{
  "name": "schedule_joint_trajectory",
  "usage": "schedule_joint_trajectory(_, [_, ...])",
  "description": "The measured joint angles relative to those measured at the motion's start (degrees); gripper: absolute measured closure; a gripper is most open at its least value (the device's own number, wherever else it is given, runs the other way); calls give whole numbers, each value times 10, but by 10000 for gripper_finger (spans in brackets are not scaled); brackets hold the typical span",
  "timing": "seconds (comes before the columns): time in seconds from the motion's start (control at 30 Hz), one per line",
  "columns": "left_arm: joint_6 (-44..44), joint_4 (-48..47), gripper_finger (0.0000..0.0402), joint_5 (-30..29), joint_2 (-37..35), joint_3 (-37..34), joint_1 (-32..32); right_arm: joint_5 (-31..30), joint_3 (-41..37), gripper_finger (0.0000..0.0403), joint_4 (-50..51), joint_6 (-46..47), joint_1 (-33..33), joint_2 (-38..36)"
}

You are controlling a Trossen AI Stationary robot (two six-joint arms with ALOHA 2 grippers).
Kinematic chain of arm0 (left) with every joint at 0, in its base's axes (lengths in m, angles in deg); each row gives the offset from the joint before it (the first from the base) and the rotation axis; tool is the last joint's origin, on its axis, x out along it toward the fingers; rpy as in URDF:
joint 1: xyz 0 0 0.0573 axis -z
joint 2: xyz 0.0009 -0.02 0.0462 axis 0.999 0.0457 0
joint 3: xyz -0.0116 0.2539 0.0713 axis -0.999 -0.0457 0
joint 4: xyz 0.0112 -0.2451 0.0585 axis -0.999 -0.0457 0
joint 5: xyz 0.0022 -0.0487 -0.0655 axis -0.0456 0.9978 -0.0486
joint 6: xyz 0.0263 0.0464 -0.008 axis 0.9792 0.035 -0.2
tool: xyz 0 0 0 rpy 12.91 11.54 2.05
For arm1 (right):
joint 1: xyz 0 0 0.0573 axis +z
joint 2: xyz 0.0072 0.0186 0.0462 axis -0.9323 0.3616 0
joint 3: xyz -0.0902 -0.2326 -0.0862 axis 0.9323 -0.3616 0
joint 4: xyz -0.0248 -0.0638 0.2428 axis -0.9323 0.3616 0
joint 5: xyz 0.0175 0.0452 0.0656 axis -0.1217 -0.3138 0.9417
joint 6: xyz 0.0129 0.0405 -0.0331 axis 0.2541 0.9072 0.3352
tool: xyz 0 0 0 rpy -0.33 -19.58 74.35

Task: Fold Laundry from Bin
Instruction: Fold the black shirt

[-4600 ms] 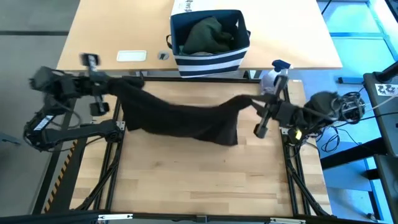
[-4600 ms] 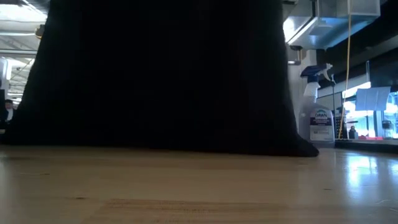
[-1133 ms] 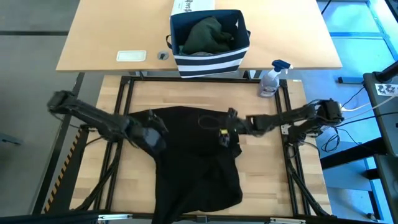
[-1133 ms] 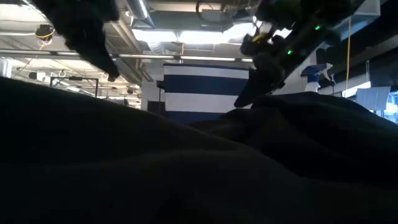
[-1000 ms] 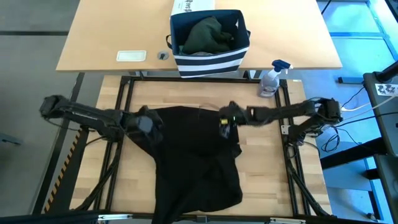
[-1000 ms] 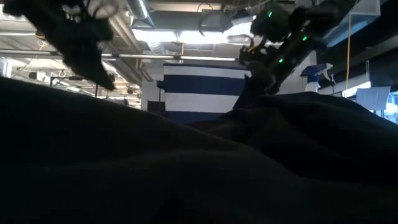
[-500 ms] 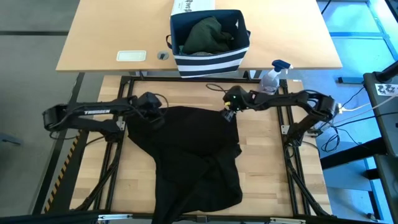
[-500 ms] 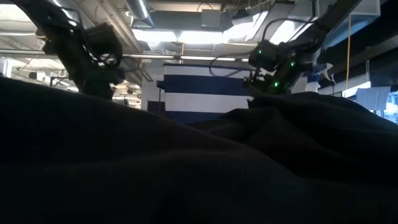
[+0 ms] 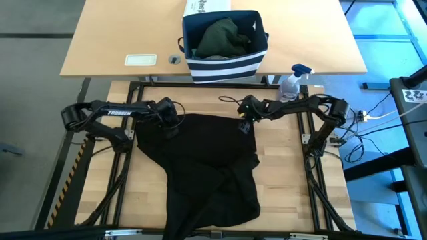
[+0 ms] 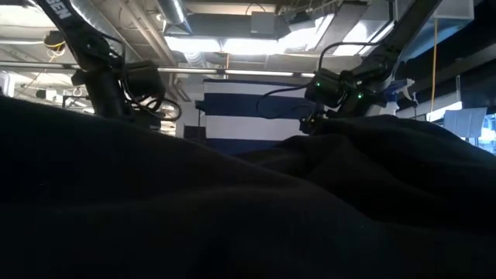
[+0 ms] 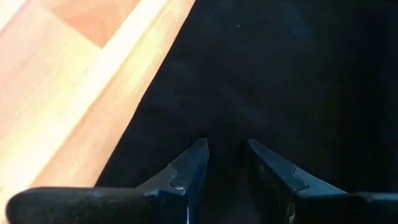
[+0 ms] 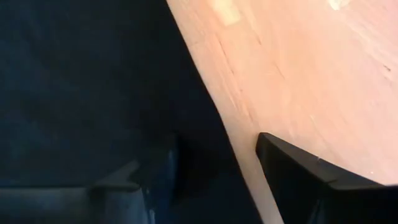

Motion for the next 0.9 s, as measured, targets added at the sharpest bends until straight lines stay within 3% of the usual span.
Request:
schedule_joint_trajectory(0.13, [20,11,320,0,21,1,-9,-1,0,224,-2,-5,-3,0])
schedule_joint_trajectory(0.33, [31,42,394,-9,24,0,-23,-24,-1,294,0,-17,-5,-3])
schedule_joint_trajectory(0.67, [61,117,400,-80,27,11,-71,-147,38,367,41,-30,-25,-6])
schedule_joint_trajectory(0.9, [97,118,401,-84,27,71,-120,-157,62,385,63,-29,-79,-6])
